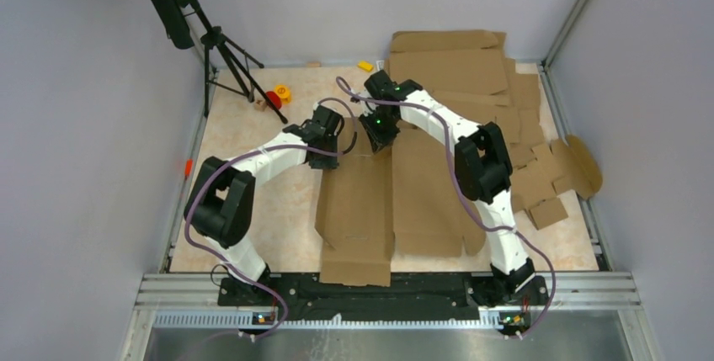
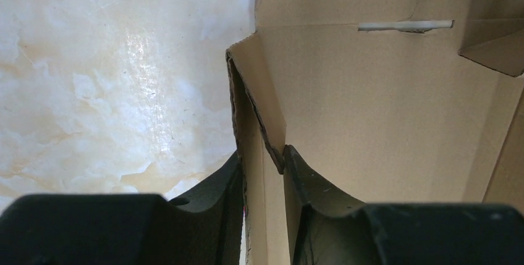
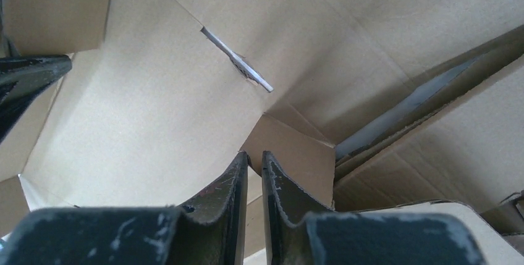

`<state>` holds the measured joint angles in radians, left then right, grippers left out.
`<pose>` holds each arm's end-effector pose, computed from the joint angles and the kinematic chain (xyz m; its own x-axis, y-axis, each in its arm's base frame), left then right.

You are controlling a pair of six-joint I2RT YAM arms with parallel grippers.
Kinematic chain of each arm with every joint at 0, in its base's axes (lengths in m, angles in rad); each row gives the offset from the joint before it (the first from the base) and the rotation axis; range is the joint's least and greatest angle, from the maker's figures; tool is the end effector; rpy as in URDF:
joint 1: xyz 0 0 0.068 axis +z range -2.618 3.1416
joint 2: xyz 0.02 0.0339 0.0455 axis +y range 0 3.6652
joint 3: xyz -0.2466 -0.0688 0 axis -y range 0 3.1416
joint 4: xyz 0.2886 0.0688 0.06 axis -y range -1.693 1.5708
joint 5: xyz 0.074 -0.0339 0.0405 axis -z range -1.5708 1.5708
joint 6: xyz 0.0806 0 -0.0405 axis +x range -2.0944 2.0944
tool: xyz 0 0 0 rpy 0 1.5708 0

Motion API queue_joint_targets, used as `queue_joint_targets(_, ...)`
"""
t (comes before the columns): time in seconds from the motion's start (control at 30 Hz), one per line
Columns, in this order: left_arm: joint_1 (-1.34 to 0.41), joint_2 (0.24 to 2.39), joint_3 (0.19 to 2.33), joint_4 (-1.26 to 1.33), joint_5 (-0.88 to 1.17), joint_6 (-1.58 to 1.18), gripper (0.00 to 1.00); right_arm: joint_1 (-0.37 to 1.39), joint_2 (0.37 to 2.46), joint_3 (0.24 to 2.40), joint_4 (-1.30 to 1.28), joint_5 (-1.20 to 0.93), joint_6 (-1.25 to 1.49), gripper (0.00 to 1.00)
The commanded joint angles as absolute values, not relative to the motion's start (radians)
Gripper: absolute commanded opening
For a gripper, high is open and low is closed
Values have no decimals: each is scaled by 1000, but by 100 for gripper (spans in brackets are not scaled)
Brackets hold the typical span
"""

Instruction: Fold the paper box

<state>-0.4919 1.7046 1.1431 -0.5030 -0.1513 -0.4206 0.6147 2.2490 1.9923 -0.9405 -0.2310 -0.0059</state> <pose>0.3615 -0.1799 0.1206 -0.8680 0.0072 -0.4965 0.0527 0.9956 -0.0777 0.4180 0.3177 0.1483 -0.7569 -0.5413 -0.3662 -0.6341 0.7439 0.2110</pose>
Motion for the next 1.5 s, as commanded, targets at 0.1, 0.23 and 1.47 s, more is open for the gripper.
queue_joint_targets(0.1, -493, 1674, 1123, -450, -199, -433, 28, 640, 2213, 1941, -1045, -76, -23, 16)
queue_joint_targets(0.23, -493, 1678, 1121, -451, -210, -434, 27, 638, 2129, 1831, -957, -123, -8, 21)
queue_joint_targets(1.47, -498, 1661, 1113, -384, -147, -391, 23, 507, 2505, 2447, -876, -343, -257, 76)
